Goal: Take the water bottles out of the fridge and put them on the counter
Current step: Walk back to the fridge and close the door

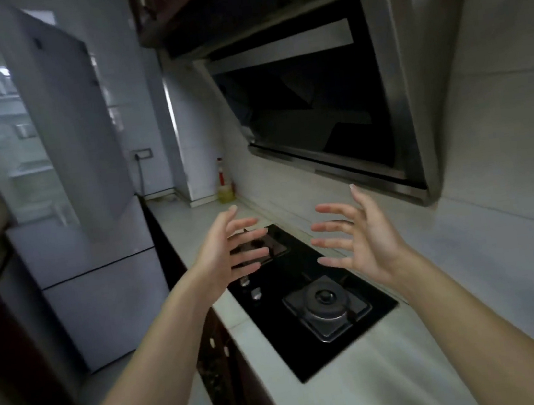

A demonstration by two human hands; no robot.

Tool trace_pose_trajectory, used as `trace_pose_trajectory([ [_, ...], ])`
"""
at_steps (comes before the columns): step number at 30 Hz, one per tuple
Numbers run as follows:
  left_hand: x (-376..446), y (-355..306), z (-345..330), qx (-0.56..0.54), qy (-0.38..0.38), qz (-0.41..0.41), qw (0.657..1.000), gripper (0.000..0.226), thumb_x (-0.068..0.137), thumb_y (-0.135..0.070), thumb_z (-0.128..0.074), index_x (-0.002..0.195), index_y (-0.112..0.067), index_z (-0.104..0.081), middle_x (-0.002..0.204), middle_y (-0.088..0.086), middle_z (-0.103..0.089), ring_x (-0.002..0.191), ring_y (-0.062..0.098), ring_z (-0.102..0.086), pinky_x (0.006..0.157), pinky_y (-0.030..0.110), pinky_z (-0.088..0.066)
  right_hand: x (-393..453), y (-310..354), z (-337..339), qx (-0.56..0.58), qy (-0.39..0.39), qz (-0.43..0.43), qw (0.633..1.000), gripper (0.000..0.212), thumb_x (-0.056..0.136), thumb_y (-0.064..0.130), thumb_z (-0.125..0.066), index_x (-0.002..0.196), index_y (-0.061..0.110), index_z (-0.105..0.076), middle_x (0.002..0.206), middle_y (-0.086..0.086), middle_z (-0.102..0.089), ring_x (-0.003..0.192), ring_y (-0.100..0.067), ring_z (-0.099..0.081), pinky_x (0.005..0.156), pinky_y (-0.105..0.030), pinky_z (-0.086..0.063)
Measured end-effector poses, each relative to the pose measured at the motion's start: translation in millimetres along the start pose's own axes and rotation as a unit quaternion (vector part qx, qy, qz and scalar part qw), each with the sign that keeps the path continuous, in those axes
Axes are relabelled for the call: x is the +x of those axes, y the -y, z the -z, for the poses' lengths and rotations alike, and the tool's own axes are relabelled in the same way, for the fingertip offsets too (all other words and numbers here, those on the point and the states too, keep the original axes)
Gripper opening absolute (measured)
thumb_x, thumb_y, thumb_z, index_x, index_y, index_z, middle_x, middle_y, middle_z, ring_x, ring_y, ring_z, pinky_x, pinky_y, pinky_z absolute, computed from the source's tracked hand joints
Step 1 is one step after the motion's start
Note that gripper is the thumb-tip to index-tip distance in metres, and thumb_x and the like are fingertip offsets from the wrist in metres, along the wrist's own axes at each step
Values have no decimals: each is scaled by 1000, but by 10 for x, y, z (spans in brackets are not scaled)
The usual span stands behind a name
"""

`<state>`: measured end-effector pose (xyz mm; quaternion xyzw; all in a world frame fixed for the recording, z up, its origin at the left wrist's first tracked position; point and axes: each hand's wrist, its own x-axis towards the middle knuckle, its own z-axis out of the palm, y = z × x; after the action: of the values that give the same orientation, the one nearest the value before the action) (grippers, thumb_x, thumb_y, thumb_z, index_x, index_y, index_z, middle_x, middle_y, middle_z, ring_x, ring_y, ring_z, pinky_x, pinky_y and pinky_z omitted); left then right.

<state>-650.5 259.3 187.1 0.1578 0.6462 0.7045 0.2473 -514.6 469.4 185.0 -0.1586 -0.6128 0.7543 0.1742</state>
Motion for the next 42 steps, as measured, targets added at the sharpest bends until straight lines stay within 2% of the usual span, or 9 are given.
trace_pose_trajectory([
  [5,145,-78,778,-5,-51,-8,999,53,96,-62,-44,121,-24,-70,114,-2,-77,100,27,-76,95,47,-54,494,-125,-748,-22,45,-10,999,62,94,71,-40,119,25,-74,114,-8,-77,104,-28,-75,91,-52,-58],
  [9,322,-173,1416,-11,-85,-14,996,53,96,-62,-42,122,-23,-69,113,-2,-78,102,28,-75,101,51,-52,906,-220,-1371,-27,74,-15,997,61,94,70,-41,119,26,-74,115,-9,-76,104,-28,-75,93,-53,-57],
  [15,632,-351,2383,-20,-121,-29,992,53,97,-60,-42,124,-22,-68,116,1,-77,104,30,-74,95,48,-54,1538,-350,-2305,-35,108,-11,993,61,93,72,-41,115,27,-76,110,-6,-78,100,-26,-76,89,-51,-58],
  [20,916,-393,3104,-39,-132,-22,990,52,96,-61,-44,121,-23,-69,115,2,-77,100,29,-75,84,43,-56,2028,-527,-2968,-28,132,-14,991,62,90,74,-44,113,27,-77,113,-8,-77,101,-28,-76,87,-49,-58],
  [27,1398,-345,3822,-47,-141,-9,989,52,96,-61,-45,122,-23,-69,115,1,-77,101,30,-75,86,45,-56,2666,-807,-3542,-25,150,-24,988,64,85,75,-46,112,26,-78,113,-8,-77,102,-28,-75,87,-48,-59],
  [32,1795,-355,4255,-70,-142,1,987,53,94,-60,-47,124,-22,-69,118,5,-76,105,32,-74,84,45,-55,3238,-966,-3918,-31,162,-28,986,65,83,76,-49,112,26,-77,109,-5,-78,100,-26,-76,75,-41,-60],
  [34,1967,-382,4444,-68,-149,-2,987,53,94,-60,-47,126,-22,-67,119,4,-76,106,32,-73,85,45,-54,3528,-1035,-4091,-32,170,-27,985,63,87,74,-48,114,25,-76,109,-5,-78,101,-27,-76,78,-42,-59],
  [39,2468,-561,4864,-59,-183,-4,981,52,95,-58,-46,125,-22,-67,120,4,-76,106,32,-73,86,44,-55,4289,-1111,-4594,-32,203,-29,978,63,77,75,-53,108,27,-79,111,-5,-78,101,-28,-75,86,-46,-57],
  [42,2855,-761,5032,-51,-195,-10,980,49,96,-55,-46,124,-21,-67,120,5,-75,107,34,-73,90,45,-55,4797,-1103,-4910,-29,220,-30,974,60,86,73,-51,112,26,-77,113,-6,-77,102,-27,-75,91,-47,-56],
])
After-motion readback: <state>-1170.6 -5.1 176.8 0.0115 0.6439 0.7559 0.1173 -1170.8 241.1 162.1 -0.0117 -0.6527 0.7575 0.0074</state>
